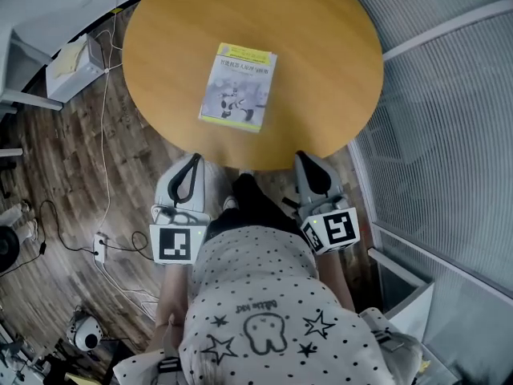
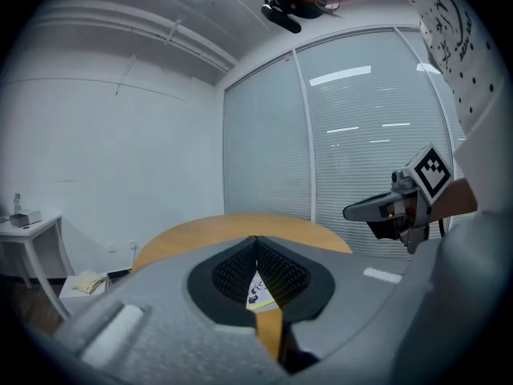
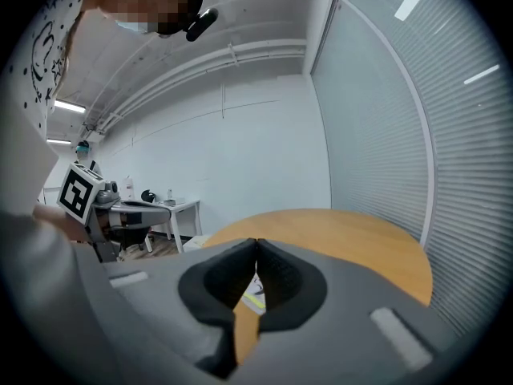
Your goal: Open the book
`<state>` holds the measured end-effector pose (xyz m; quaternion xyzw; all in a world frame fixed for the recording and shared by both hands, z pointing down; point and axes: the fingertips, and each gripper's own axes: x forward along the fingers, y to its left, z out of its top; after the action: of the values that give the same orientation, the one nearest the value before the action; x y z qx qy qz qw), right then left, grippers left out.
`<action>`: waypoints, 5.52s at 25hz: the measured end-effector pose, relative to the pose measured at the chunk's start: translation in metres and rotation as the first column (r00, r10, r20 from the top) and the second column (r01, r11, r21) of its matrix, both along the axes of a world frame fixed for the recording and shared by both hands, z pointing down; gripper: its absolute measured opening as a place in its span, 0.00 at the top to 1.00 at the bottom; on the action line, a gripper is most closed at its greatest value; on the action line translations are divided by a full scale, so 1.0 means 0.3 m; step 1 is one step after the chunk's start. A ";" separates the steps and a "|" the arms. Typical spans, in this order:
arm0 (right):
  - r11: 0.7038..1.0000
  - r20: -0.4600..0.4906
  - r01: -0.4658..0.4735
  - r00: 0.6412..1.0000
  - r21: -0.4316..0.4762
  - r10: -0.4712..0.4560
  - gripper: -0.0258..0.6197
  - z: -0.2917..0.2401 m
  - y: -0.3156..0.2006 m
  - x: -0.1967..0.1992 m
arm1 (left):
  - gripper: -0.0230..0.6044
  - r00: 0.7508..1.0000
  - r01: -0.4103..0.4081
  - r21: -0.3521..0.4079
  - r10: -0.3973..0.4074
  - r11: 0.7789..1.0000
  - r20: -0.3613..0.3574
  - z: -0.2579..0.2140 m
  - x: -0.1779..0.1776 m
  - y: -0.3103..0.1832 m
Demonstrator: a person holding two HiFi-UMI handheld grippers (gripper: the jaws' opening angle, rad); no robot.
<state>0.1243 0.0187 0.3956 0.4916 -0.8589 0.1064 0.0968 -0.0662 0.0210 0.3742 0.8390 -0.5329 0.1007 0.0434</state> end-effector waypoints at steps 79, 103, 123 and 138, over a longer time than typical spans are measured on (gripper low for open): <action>0.969 0.019 -0.237 0.971 -0.066 0.239 0.95 -0.041 -0.293 0.139 | 0.78 0.944 -0.313 -0.015 0.313 0.950 0.104 0.019 0.162 -0.415; 0.923 0.001 -0.316 0.946 -0.220 0.325 0.95 0.152 -0.187 0.212 | 0.63 0.641 -0.556 -0.372 0.669 0.743 0.377 0.680 0.389 -0.307; 0.901 -0.010 -0.350 0.933 -0.255 0.360 0.95 0.189 -0.133 0.241 | 0.62 0.471 -0.602 -0.462 0.757 0.651 0.453 0.832 0.493 -0.289; 0.914 -0.008 -0.323 0.944 -0.246 0.331 0.95 0.180 -0.141 0.211 | 0.89 0.668 -0.483 -0.386 0.616 0.786 0.419 0.680 0.406 -0.360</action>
<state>0.1875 -0.0235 0.4495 0.6106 -0.7466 0.2341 0.1226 0.0556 -0.0870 0.5782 0.8883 -0.2272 0.3976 -0.0342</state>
